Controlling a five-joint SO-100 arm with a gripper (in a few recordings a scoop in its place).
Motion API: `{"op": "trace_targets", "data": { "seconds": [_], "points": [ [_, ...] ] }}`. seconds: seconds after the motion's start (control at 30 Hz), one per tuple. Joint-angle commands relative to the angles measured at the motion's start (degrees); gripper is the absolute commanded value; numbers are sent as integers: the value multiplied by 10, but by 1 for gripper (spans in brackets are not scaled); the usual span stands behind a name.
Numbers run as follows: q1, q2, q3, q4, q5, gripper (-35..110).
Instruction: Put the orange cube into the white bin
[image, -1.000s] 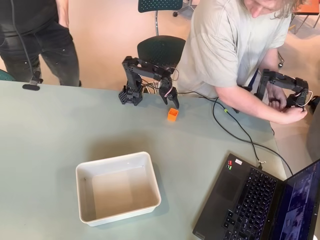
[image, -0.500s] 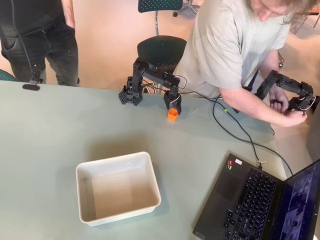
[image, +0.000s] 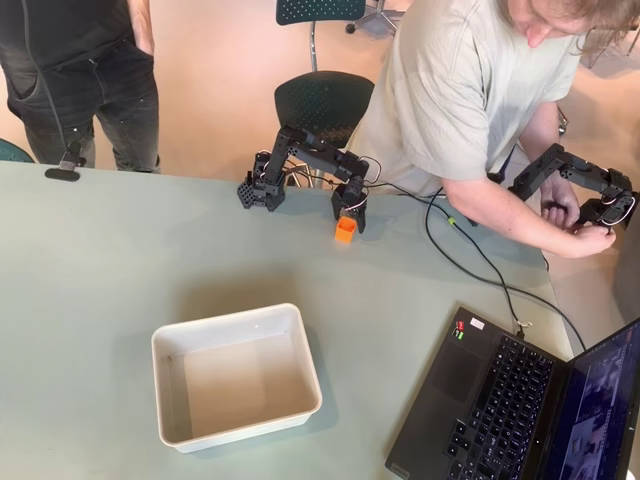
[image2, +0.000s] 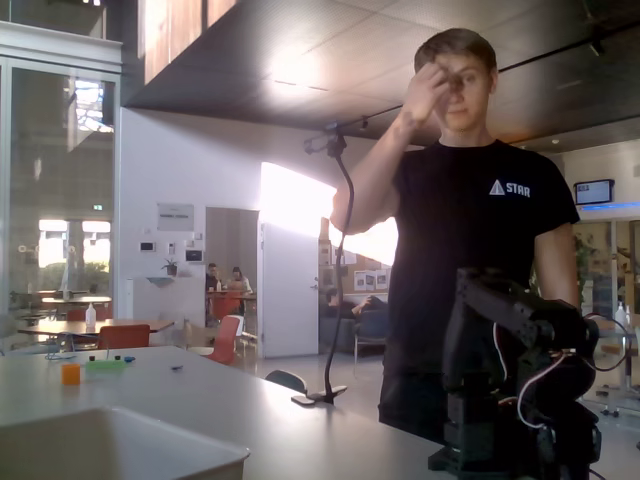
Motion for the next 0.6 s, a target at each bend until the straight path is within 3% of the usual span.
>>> {"op": "trace_targets", "data": {
  "seconds": [0.0, 0.33, 0.57],
  "points": [
    [-1, 2, -18, 1, -4, 46],
    [0, 1, -13, -6, 2, 44],
    [-1, -36, -20, -7, 1, 24]
  ]
}}
